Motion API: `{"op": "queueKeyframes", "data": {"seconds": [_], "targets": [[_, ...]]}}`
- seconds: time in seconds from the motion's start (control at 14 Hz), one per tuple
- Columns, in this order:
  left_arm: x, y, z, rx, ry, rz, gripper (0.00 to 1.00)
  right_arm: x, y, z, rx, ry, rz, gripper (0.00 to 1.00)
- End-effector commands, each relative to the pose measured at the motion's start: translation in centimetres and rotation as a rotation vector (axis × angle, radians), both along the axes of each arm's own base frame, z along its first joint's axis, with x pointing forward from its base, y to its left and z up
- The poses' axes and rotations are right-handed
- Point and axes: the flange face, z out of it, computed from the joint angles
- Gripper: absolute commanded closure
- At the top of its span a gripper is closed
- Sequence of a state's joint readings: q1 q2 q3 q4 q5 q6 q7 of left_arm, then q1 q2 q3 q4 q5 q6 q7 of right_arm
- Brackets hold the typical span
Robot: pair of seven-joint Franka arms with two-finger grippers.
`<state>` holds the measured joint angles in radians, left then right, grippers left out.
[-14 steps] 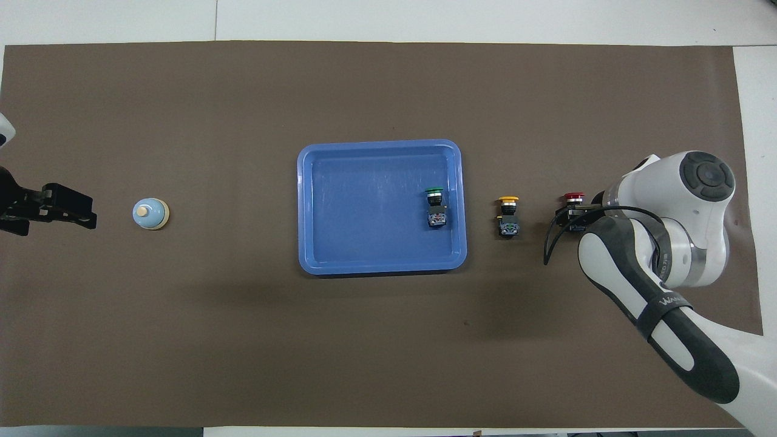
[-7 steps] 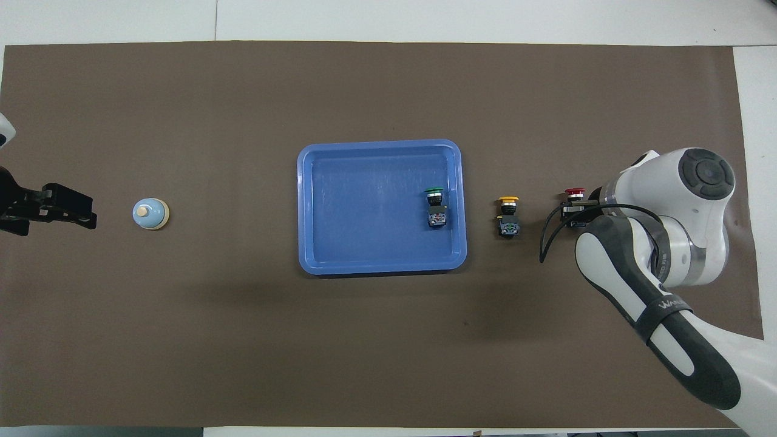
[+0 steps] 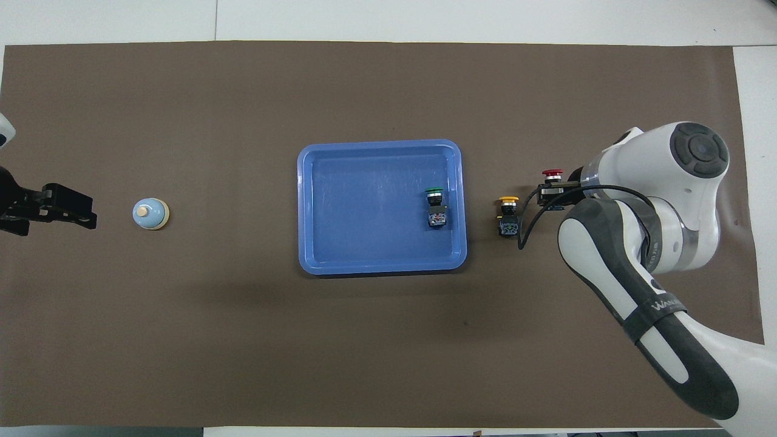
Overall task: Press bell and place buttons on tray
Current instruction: 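Carry the red button into the blue tray and release it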
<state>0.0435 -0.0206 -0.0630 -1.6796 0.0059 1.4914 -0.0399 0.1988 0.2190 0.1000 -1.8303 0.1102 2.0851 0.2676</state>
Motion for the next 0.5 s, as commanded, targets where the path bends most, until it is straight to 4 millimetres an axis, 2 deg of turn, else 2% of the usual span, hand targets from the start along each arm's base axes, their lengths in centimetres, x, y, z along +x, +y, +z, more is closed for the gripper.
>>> {"op": "queueKeyframes", "data": {"seconds": [0.0, 0.07, 0.21, 0.29, 0.43], "targets": [[-0.4, 0.0, 0.5, -0.007, 0.006, 0.014, 0.0, 2.4, 9.4, -1.1, 0.018, 0.029, -0.035, 1.0], [-0.4, 0.0, 0.5, -0.007, 0.006, 0.014, 0.0, 2.8, 12.7, -2.2, 0.02, 0.027, -0.042, 1.0], [-0.4, 0.0, 0.5, -0.007, 0.006, 0.014, 0.0, 3.2, 17.2, -4.6, 0.011, -0.008, -0.069, 1.0], [-0.4, 0.0, 0.5, -0.007, 0.006, 0.014, 0.0, 3.2, 17.9, -4.8, 0.023, -0.036, -0.068, 1.0], [-0.4, 0.0, 0.5, -0.007, 0.006, 0.014, 0.0, 2.4, 17.8, -6.6, 0.011, -0.015, -0.066, 1.0]]}}
